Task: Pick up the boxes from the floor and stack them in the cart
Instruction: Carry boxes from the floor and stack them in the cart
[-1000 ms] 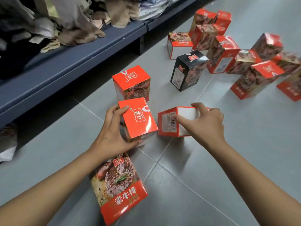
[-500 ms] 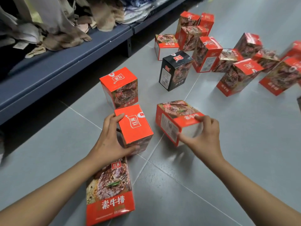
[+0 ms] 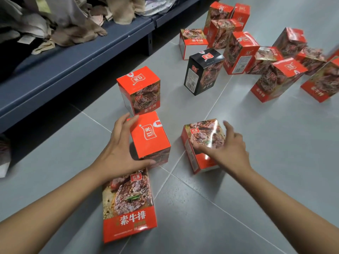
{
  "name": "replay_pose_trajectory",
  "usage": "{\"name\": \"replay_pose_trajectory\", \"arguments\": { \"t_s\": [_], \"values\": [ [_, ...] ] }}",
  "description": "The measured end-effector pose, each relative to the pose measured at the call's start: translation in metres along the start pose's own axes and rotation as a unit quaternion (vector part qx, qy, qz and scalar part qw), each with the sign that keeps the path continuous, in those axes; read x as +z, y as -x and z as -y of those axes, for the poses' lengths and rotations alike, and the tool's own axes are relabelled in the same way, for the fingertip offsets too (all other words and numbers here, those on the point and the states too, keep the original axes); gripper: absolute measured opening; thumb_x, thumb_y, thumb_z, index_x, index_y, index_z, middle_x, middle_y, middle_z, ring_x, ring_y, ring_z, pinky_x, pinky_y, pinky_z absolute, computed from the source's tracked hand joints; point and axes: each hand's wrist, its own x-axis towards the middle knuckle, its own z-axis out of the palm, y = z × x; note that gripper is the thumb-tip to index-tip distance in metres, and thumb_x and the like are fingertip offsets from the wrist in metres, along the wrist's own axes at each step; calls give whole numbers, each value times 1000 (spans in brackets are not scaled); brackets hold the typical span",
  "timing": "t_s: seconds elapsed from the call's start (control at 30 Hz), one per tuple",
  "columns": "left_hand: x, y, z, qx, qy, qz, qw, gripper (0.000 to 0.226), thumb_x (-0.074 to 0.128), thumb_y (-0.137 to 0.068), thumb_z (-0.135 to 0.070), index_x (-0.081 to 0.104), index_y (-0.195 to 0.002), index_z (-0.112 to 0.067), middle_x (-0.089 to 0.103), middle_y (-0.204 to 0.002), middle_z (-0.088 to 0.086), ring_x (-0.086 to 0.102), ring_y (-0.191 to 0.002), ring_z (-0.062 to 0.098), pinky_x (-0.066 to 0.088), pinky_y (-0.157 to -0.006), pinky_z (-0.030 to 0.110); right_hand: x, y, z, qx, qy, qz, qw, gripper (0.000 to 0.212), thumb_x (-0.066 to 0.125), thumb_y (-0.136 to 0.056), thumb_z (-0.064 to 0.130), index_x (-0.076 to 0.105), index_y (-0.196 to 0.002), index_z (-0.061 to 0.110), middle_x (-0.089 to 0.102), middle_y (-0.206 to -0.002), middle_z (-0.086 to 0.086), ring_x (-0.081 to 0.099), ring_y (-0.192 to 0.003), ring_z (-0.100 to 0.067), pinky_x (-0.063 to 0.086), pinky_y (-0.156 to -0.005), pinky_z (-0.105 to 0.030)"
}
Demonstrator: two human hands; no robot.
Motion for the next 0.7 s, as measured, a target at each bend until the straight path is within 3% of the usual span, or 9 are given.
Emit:
{"name": "replay_pose_trajectory", "arguments": {
  "t_s": [0.1,0.2,0.3,0.43,0.57,0.7],
  "values": [
    [-12,-14,-22,48,-146,44,987,120,54,-50,-92,5,-148,-43,-6,-160,2,-12,-147,20,3,-118,52,6,-22,20,2,120,100,988,117,60,-49,91,6,-144,50,35,-140,-14,35,-131,-37,36,-103,-54],
    [-8,-29,-43,53,-268,111,955,118,51,-54,-91,-9,-146,-49,-10,-159,11,-14,-146,31,-5,-116,57,18,-29,23,7,160,103,982,115,67,-56,80,2,-146,51,28,-141,-15,34,-129,-37,38,-99,-52],
    [3,-35,-43,38,-340,136,930,107,57,-66,-77,-12,-144,-51,-14,-156,17,-8,-145,38,6,-115,61,26,-25,15,-11,147,51,988,107,66,-61,75,5,-146,52,30,-135,-13,34,-126,-35,36,-97,-52],
    [3,-43,-49,-15,-307,120,944,86,61,-71,-68,16,-142,-49,3,-152,20,11,-138,41,27,-105,54,29,-14,18,5,114,13,993,101,65,-59,74,12,-144,56,35,-126,-9,36,-121,-32,35,-96,-52],
    [-19,-42,-68,-33,-297,137,944,76,62,-69,-69,32,-133,-41,20,-143,18,27,-128,38,39,-93,50,7,4,36,43,96,65,992,99,66,-59,71,16,-143,56,37,-122,-9,38,-119,-33,35,-97,-50],
    [-96,-26,-101,-50,-256,139,955,81,54,-65,-76,40,-134,-36,28,-140,21,32,-124,40,45,-86,53,-57,36,71,20,114,129,985,97,66,-62,66,15,-144,55,37,-118,-6,39,-117,-31,36,-98,-47]
  ]
}}
